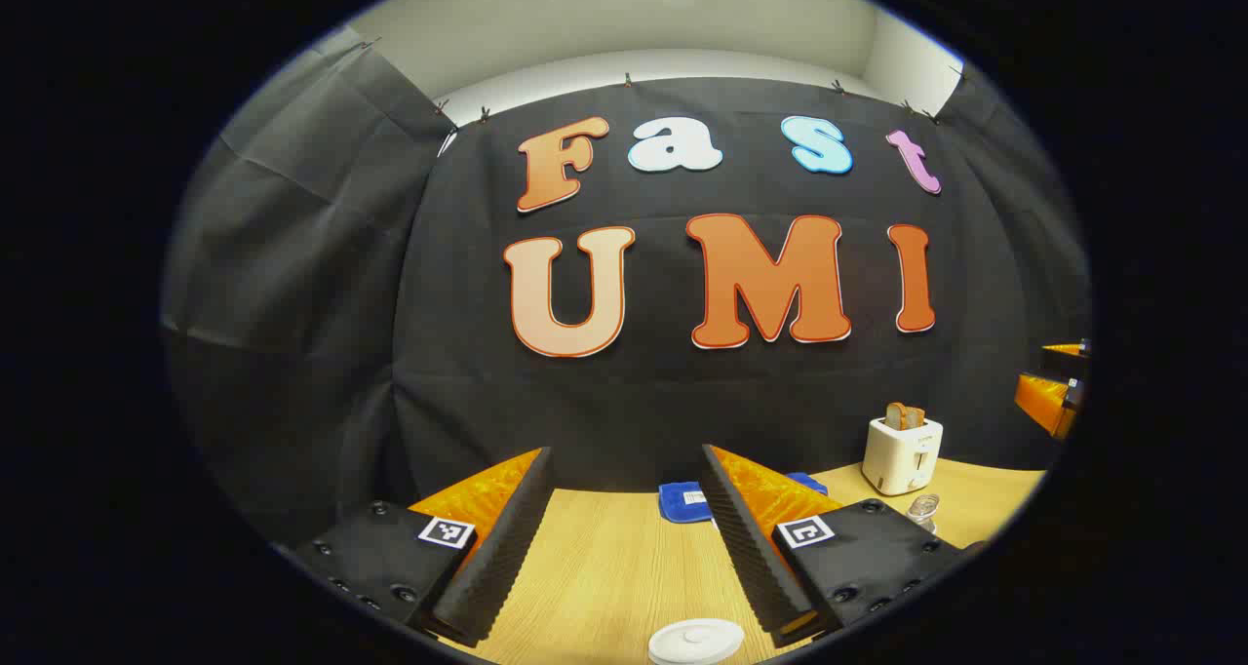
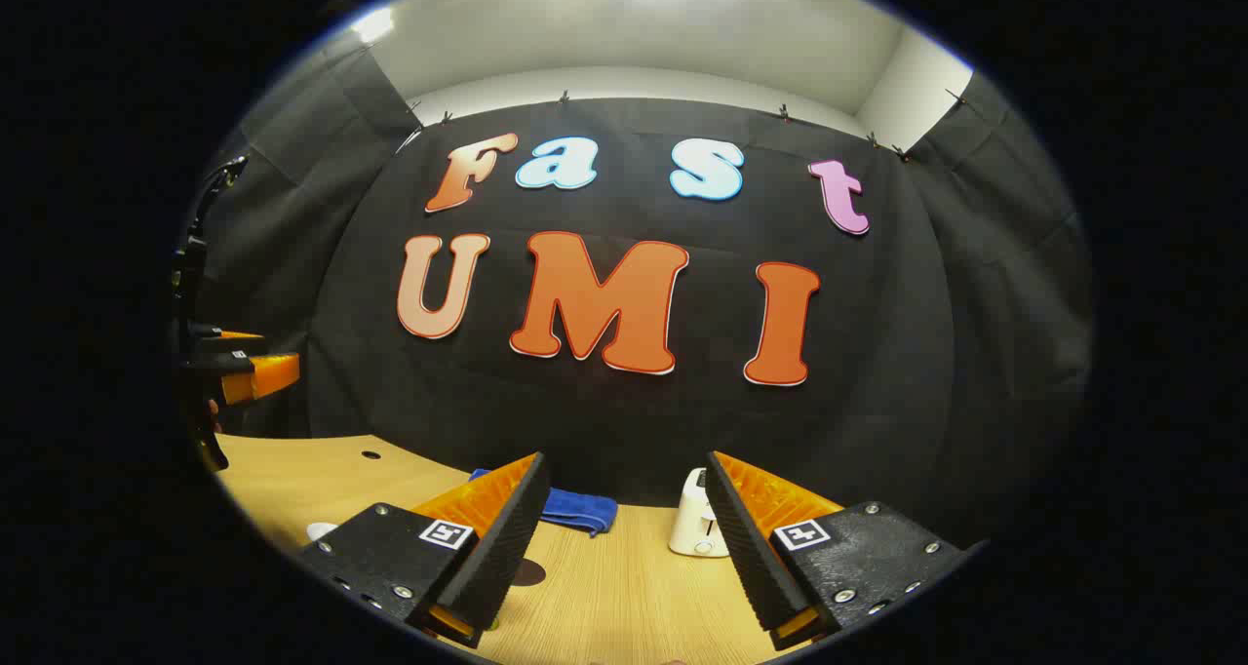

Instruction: Open the teacup lid with one hand, grasp the water bottle and pour water into the teacup with the other hand; after pouring, place the water bottle on the coaster and then close the teacup lid.

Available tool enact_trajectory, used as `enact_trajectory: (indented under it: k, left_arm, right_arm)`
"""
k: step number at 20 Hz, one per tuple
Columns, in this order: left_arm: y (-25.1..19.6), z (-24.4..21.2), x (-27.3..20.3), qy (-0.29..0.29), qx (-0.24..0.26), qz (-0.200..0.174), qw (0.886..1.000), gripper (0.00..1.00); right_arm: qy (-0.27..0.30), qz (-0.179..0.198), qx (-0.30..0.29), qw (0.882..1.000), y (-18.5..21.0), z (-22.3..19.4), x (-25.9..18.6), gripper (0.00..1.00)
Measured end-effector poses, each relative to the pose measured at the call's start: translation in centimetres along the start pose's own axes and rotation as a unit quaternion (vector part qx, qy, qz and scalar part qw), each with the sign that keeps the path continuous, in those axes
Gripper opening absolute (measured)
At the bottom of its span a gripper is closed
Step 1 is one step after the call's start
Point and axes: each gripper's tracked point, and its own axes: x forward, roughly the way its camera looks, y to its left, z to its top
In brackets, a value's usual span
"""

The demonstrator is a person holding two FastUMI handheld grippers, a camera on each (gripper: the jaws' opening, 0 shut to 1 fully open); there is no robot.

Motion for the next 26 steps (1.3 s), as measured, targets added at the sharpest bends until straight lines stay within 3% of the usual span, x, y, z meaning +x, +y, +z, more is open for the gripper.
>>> enact_trajectory:
  k: [5, 16, 26]
  left_arm:
    - [-0.2, -0.7, 0.1, 0.011, 0.009, 0.011, 1.0, 0.96]
    - [-1.3, -1.2, 0.0, 0.01, 0.005, -0.009, 1.0, 0.96]
    - [-2.3, -5.8, -0.6, 0.055, 0.001, -0.034, 0.998, 0.96]
  right_arm:
    - [0.003, -0.003, 0.005, 1.0, -0.4, -0.3, 0.0, 0.98]
    - [0.008, 0.006, 0.009, 1.0, -0.1, -0.7, -0.1, 0.98]
    - [0.041, 0.053, 0.012, 0.998, 2.9, -4.6, -1.0, 0.98]
